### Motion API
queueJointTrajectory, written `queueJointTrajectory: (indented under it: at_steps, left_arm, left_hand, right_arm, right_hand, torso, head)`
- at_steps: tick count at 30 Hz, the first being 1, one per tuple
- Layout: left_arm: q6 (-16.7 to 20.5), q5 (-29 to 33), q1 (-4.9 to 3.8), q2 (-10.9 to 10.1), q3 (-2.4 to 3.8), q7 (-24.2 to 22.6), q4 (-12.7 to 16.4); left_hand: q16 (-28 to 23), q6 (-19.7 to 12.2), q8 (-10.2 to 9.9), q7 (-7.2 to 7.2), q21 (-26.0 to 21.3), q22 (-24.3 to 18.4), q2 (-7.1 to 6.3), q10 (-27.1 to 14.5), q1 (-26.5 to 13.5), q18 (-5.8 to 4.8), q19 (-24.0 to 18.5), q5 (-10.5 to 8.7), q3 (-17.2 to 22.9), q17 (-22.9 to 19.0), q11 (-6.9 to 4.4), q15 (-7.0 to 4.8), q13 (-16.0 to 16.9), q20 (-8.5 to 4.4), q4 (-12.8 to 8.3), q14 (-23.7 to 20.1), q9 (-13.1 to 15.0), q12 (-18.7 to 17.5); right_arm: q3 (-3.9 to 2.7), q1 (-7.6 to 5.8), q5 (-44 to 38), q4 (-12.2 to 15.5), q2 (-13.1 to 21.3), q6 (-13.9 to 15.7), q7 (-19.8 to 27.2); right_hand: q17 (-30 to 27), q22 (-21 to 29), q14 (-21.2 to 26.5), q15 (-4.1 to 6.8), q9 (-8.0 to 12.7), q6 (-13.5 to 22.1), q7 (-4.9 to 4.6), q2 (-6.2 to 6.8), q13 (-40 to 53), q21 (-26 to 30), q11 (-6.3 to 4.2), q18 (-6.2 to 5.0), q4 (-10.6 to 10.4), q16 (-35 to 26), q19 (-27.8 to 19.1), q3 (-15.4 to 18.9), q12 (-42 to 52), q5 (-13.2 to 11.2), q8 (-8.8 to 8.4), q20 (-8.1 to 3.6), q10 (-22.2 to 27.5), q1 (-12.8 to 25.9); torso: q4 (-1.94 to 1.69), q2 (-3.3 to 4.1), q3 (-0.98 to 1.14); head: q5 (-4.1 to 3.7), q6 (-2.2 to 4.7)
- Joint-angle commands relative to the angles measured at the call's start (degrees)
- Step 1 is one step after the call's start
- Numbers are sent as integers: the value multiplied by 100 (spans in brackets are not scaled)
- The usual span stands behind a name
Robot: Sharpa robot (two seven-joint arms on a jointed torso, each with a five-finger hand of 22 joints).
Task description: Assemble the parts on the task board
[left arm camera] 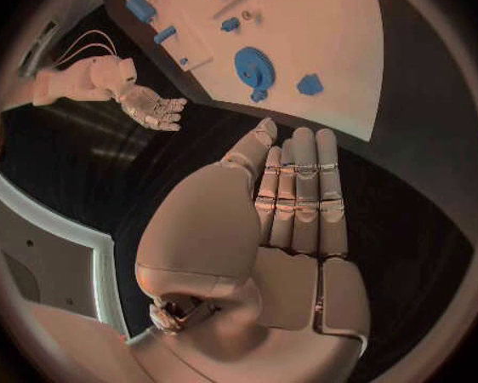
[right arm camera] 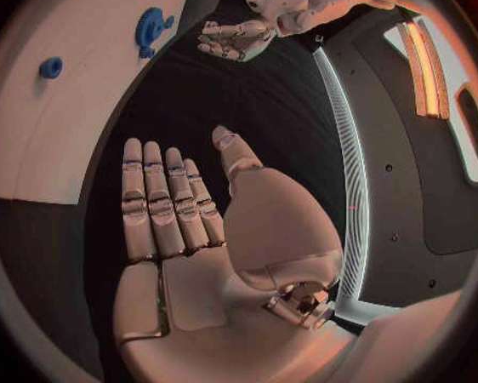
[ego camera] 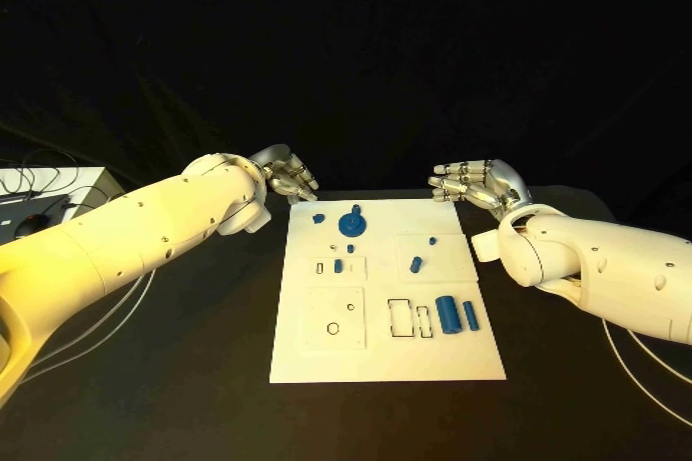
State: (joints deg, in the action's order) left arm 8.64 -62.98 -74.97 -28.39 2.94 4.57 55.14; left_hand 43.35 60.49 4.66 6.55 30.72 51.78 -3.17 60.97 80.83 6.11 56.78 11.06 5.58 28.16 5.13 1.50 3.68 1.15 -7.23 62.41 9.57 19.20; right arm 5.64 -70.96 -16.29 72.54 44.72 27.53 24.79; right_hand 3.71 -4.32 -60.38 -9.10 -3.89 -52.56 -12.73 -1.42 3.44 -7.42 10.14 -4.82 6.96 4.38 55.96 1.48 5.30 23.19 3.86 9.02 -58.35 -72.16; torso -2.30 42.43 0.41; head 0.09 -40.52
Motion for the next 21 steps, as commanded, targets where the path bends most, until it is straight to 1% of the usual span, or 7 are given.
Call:
queueJointTrajectory:
  at_steps: [1, 2, 3, 8, 12, 15, 21]
  left_arm:
    - [543, -1068, 13, 78, -58, -573, -77]
    - [539, -1176, 15, 102, -83, -548, -107]
    - [516, -1305, 18, 136, -112, -501, -148]
    - [275, -1789, 50, 297, -199, -170, -320]
    - [51, -1999, 84, 386, -229, 76, -401]
    - [-85, -2082, 99, 419, -237, 207, -428]
    - [-270, -2147, 120, 464, -245, 388, -448]
  left_hand:
    - [-114, -163, -57, 37, -266, -210, -181, -291, -116, -67, -55, -25, -236, -137, 124, 111, -6, 95, 146, -113, -111, -253]
    - [-58, -177, 23, 37, -581, -531, -210, -271, 62, -3, 186, -20, -460, -290, 134, 132, -4, 162, 382, -133, -292, -325]
    - [-7, -214, 26, 36, -681, -617, -261, -309, 74, -7, 230, -17, -538, -337, 144, 137, -4, 176, 488, -136, -367, -363]
    - [415, -291, 110, 77, -824, -693, -539, -394, 127, -12, 412, -17, -650, -412, 160, 156, -2, 169, 970, -234, -544, -314]
    - [1168, -219, 129, 96, -405, -226, -581, -324, 124, 37, 486, -5, -549, -271, 126, 106, -6, 102, 1019, -220, -558, -298]
    - [1415, -149, 52, 89, -237, 32, -584, -286, 103, 77, 392, 2, -483, -357, 129, 110, -5, 120, 1017, -266, -560, -392]
    - [1826, 7, -12, 88, -3, 378, -607, -145, 34, 129, 399, -7, -512, -459, 98, 82, -5, 111, 1041, -229, -560, -456]
  right_arm:
    - [-3, 2, -8, -5, -5, -64, 59]
    - [-3, 2, -8, -6, -7, -65, 59]
    - [-3, 2, -8, -6, -11, -65, 59]
    - [-3, 2, -8, -3, -23, -68, 60]
    - [-3, 2, -8, 0, -26, -67, 60]
    - [-3, 2, -8, 4, -25, -67, 60]
    - [-3, 2, -8, 14, -25, -65, 61]
  right_hand:
    - [-3, 8, 21, 20, 2, -43, 2, -22, -5, -8, -27, 3, 2, -32, -7, -32, 14, 15, -12, -19, -28, 19]
    - [-3, 8, 21, 20, 2, -43, 2, -22, -5, -8, -27, 3, 2, -32, -7, -32, 14, 15, -12, -19, -28, 19]
    - [-3, 8, 21, 20, 2, -43, 2, -22, -5, -8, -27, 3, 2, -32, -7, -32, 14, 15, -12, -19, -28, 19]
    - [-3, 8, 21, 20, 2, -43, 2, -22, -5, -8, -27, 3, 2, -32, -7, -32, 14, 15, -12, -19, -28, 19]
    - [-3, 8, 21, 20, 2, -43, 2, -22, -5, -8, -27, 3, 2, -32, -7, -32, 14, 15, -12, -19, -28, 19]
    - [-3, 8, 21, 20, 2, -43, 2, -22, -5, -8, -27, 3, 2, -32, -7, -32, 14, 15, -12, -19, -28, 19]
    - [-3, 8, 21, 20, 2, -43, 2, -22, -5, -8, -27, 3, 2, -32, -7, -32, 14, 15, -12, -19, -28, 19]
  torso:
    - [7, 6, 2]
    - [6, 7, 1]
    - [13, 11, 8]
    - [35, 23, 11]
    - [39, 25, 15]
    - [44, 33, 17]
    - [24, 23, 9]
  head:
    - [28, 10]
    - [32, 12]
    - [40, 13]
    - [41, 14]
    - [35, 11]
    - [31, 10]
    - [18, 4]
